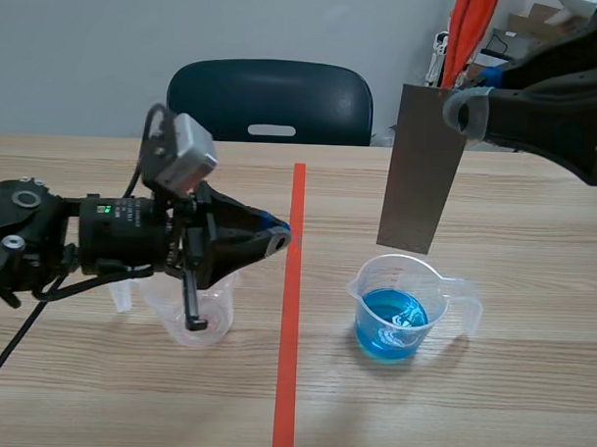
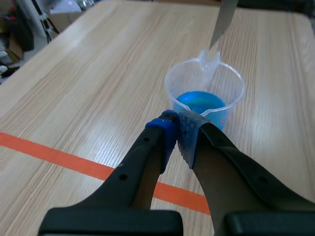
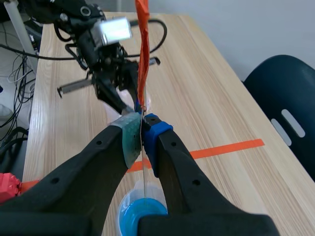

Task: Do the redox reaction experiment. lower the plate into the blue solution

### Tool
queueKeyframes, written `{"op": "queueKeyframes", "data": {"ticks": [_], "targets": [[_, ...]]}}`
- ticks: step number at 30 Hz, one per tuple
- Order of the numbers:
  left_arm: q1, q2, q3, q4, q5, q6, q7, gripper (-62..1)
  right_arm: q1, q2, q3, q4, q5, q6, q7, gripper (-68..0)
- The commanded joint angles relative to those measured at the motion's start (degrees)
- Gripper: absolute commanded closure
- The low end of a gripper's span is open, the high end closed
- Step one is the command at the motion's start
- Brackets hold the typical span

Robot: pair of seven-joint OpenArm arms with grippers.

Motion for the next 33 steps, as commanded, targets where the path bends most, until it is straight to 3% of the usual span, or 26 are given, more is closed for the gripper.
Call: {"op": "queueKeyframes", "data": {"ticks": [1,7,13,19,26,33], "targets": [[2.38,-2.71,-2.64,3.39,-1.33,-0.04,-1.49,-2.5,0.26,1.05,1.14,0.52,0.61,0.42,2.05,-0.6],[13.29,-10.78,-9.99,8.28,-1.31,-0.04,-7.5,-2.5,-0.57,1.03,1.14,-1.62,-0.22,0.42,4.66,-0.6],[27.85,-15.37,-19.54,9.14,-0.87,-0.04,-17.84,-2.5,-1.38,1.05,1.14,-4.81,-0.46,0.42,6.78,-0.6],[44.92,-15.54,-30.75,9.14,4.98,2.16,-30.18,-2.5,-4.44,1.03,1.14,-6.8,-6.58,0.42,13.33,-0.6],[60.26,-8.96,-40.54,9.11,14.08,11.04,-40.63,-2.5,-6.29,0.76,1.14,-9.14,-9.22,0.42,16.85,-0.6],[66.6,4.39,-44.33,8.83,23.93,17.29,-43.67,-2.6,-7.23,-0.46,1.14,-12.83,-12.07,0.42,21.33,-0.6]]}}
